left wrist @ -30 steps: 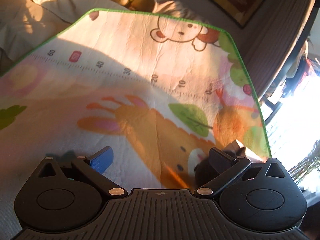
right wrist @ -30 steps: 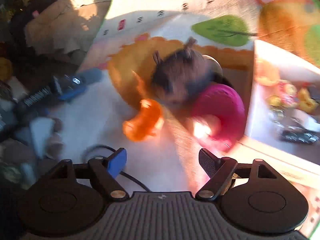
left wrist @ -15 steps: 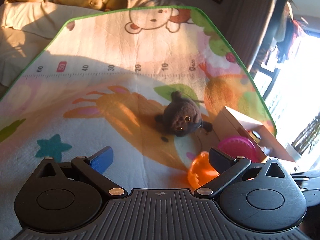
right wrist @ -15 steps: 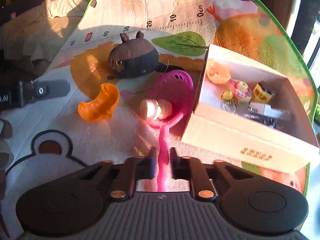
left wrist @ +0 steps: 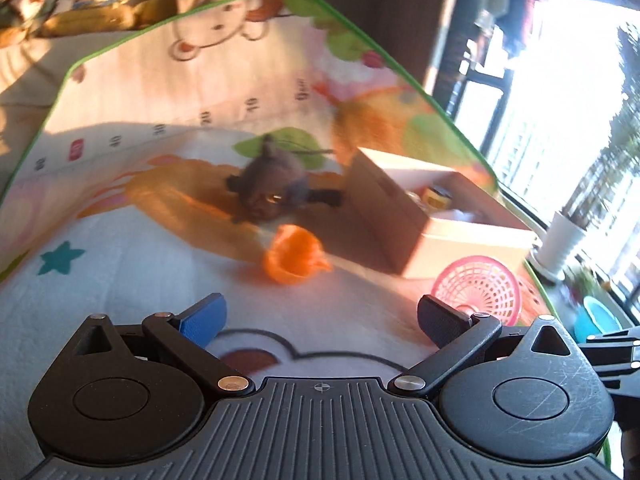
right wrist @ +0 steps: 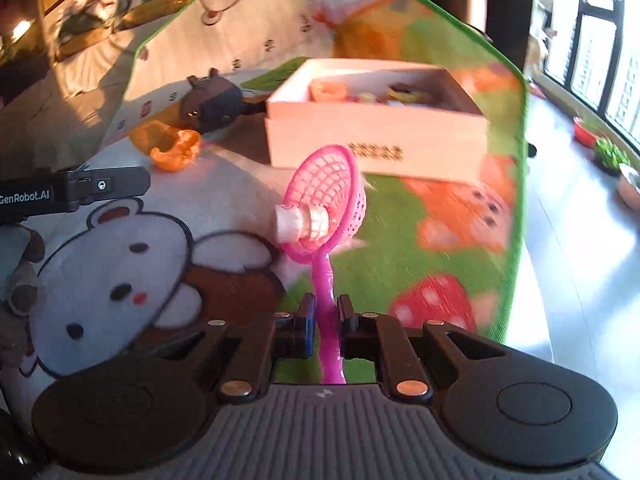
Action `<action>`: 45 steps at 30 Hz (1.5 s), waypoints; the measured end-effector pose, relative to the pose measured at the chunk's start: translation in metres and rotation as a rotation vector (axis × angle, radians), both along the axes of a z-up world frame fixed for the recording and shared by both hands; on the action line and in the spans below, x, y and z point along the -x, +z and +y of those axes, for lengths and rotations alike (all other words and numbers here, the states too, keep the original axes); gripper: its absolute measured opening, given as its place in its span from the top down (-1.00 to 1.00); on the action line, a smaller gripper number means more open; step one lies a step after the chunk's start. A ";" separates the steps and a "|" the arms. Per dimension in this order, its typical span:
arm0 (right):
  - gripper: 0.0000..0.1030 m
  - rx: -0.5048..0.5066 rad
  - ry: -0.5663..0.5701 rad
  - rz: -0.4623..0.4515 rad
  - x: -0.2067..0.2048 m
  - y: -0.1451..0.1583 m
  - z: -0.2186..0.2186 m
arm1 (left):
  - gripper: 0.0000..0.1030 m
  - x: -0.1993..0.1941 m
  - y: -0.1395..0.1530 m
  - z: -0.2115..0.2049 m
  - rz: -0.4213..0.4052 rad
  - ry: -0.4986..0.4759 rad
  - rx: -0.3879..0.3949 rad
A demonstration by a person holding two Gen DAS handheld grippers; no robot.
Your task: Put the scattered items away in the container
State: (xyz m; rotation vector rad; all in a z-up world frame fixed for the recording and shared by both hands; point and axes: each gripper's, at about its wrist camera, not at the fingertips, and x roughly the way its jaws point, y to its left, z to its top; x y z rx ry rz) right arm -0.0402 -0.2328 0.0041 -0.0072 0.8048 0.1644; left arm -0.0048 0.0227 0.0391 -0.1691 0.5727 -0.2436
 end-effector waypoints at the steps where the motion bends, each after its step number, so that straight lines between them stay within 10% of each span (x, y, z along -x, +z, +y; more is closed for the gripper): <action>1: 0.78 -0.010 -0.006 -0.013 0.008 -0.002 -0.003 | -1.00 0.003 0.000 -0.008 -0.003 -0.023 -0.015; 3: 0.70 -0.015 -0.004 -0.037 0.018 -0.005 -0.004 | -1.00 0.008 0.000 -0.022 -0.011 -0.068 -0.051; 7: -0.21 -0.034 -0.007 -0.136 0.031 -0.002 -0.004 | -1.00 0.011 -0.007 -0.050 -0.048 -0.122 -0.156; 18: -0.03 -0.095 -0.126 -0.229 0.006 0.014 -0.027 | -1.00 -0.008 -0.030 -0.058 0.025 -0.087 -0.208; 24: 0.09 -0.302 -0.197 -0.075 -0.032 0.008 -0.044 | -1.00 -0.011 -0.037 -0.052 0.056 -0.074 -0.181; 28: 0.00 -0.548 0.004 -0.139 -0.018 0.029 -0.035 | -1.00 -0.010 -0.038 -0.052 0.049 -0.078 -0.183; 32: -0.42 -0.388 -0.045 -0.271 -0.007 0.044 -0.024 | -1.00 -0.009 -0.038 -0.050 0.041 -0.081 -0.167; 45: -1.00 -0.169 -0.145 -0.073 -0.007 -0.020 -0.026 | -1.00 -0.010 -0.036 -0.042 0.049 -0.073 -0.159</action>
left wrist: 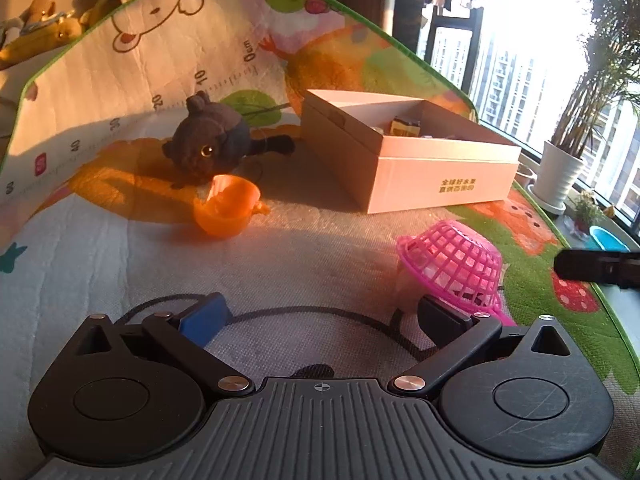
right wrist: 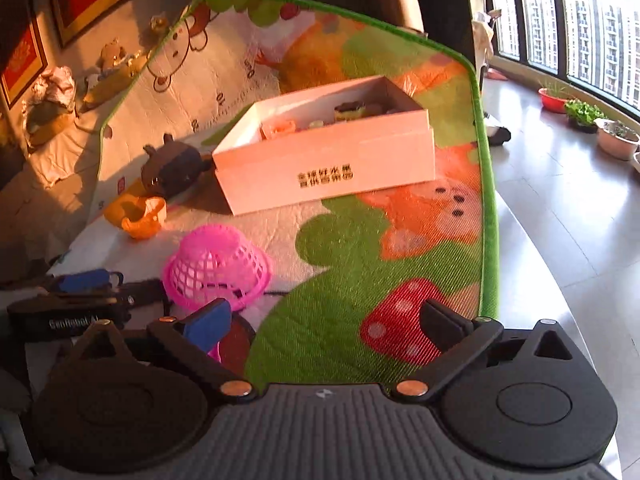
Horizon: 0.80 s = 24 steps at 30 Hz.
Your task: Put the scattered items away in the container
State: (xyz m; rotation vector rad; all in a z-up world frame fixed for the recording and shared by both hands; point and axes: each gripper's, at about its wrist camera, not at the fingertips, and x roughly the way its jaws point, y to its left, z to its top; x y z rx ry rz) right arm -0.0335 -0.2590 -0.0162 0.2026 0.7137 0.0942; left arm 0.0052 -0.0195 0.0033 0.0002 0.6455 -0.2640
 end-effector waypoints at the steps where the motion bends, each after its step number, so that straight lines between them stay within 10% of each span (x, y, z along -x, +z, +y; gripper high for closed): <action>1: -1.00 0.015 0.006 -0.013 0.002 -0.002 0.003 | -1.00 0.000 0.000 0.002 -0.004 0.022 -0.018; 8: -1.00 0.198 0.034 -0.005 0.002 -0.009 0.028 | -1.00 -0.005 -0.002 0.017 0.004 0.088 -0.025; 24: -1.00 0.210 0.046 -0.016 0.003 -0.009 0.028 | -1.00 -0.005 -0.004 0.018 -0.013 0.081 -0.017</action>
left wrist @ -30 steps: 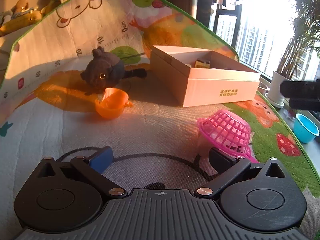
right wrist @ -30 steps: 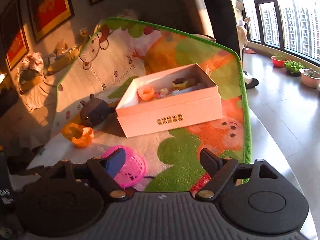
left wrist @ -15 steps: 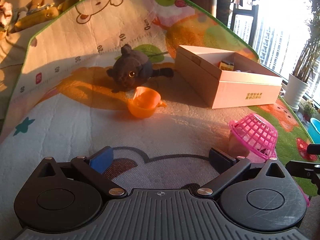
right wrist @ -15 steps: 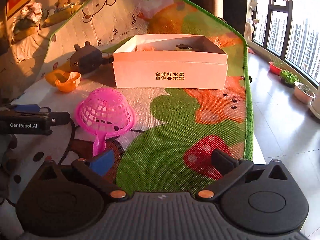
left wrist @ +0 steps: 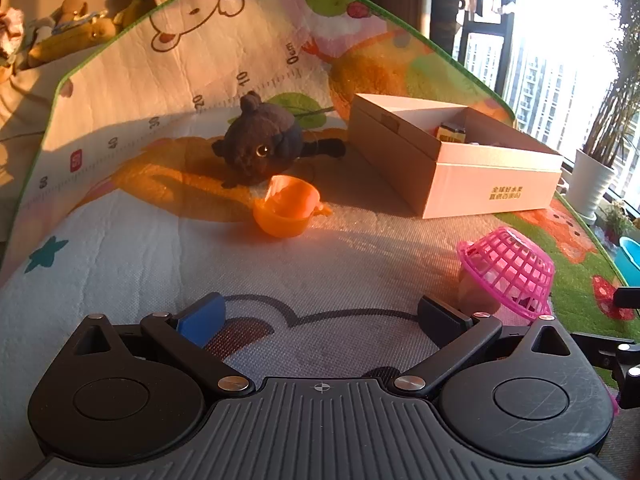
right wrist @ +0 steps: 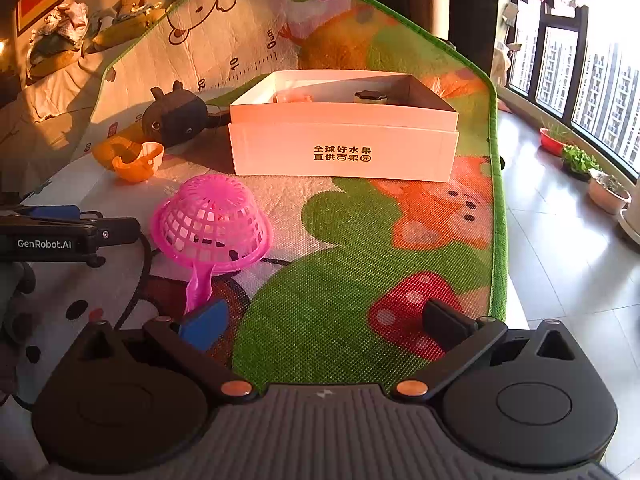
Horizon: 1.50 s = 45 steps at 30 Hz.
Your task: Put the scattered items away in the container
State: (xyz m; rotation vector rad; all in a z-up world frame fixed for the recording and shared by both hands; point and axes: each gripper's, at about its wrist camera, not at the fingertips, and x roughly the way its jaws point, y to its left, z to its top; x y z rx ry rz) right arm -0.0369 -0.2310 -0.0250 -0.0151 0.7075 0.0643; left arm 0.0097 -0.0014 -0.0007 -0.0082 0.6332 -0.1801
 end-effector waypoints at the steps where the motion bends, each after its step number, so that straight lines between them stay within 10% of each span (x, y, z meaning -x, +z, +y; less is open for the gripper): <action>1: -1.00 0.000 0.000 -0.001 0.000 0.000 0.000 | -1.00 0.000 0.000 0.000 -0.001 0.000 0.001; 13: -0.76 -0.171 0.206 -0.081 -0.013 0.047 0.004 | -1.00 0.000 0.000 0.001 -0.006 0.001 0.011; 30: -0.43 0.072 0.372 -0.017 -0.031 0.013 0.074 | -1.00 0.002 -0.001 0.013 -0.028 0.016 0.107; 31: -0.18 0.078 0.363 -0.024 -0.030 0.014 0.075 | -1.00 0.003 -0.001 0.015 -0.030 0.017 0.117; 45: -0.16 -0.018 -0.003 -0.080 0.001 0.026 -0.024 | -1.00 0.003 -0.001 0.013 -0.029 0.018 0.108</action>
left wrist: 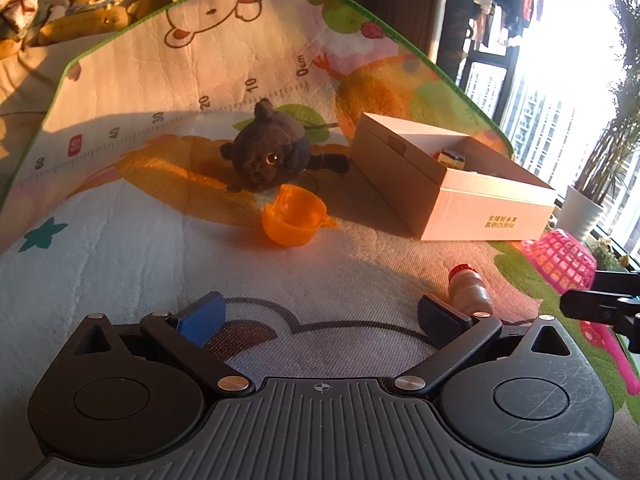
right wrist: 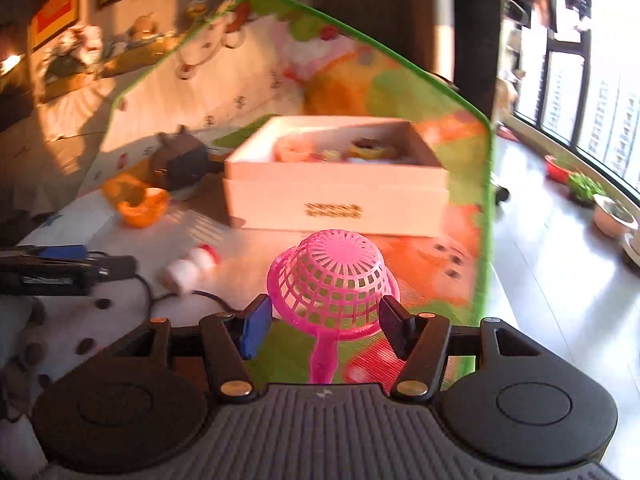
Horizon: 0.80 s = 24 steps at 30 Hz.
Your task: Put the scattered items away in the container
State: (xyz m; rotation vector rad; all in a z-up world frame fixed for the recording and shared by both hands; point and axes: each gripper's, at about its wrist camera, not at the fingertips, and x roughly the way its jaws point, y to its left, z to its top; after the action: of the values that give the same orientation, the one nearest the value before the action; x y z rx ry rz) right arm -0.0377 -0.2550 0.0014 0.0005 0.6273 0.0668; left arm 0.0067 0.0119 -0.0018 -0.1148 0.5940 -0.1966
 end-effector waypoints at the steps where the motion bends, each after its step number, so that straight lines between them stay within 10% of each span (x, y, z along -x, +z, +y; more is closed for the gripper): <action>1: -0.16 -0.009 -0.025 0.016 -0.003 -0.004 -0.005 | -1.00 0.000 0.000 -0.001 0.001 0.000 -0.004; 5: -0.20 -0.065 -0.062 0.023 -0.008 -0.011 -0.011 | -1.00 -0.001 0.000 -0.005 0.010 0.000 -0.034; 9: -0.74 -0.103 -0.101 0.039 -0.012 -0.019 -0.011 | -1.00 -0.003 0.001 -0.013 0.028 -0.002 -0.093; 17: -0.78 -0.162 -0.100 0.021 -0.010 -0.020 -0.018 | -0.99 0.006 0.022 -0.040 -0.008 -0.143 -0.038; 21: -0.78 -0.181 -0.104 0.015 -0.009 -0.020 -0.020 | -0.34 0.012 0.028 -0.078 -0.113 -0.243 -0.220; 24: -0.78 -0.188 -0.105 0.012 -0.009 -0.020 -0.021 | -0.37 0.002 0.022 -0.089 -0.048 -0.288 -0.212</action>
State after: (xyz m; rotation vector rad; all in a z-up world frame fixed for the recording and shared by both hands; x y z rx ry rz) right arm -0.0292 -0.2759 -0.0190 0.2159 0.6303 0.0240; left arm 0.0044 -0.0772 0.0206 0.1816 0.5784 -0.4128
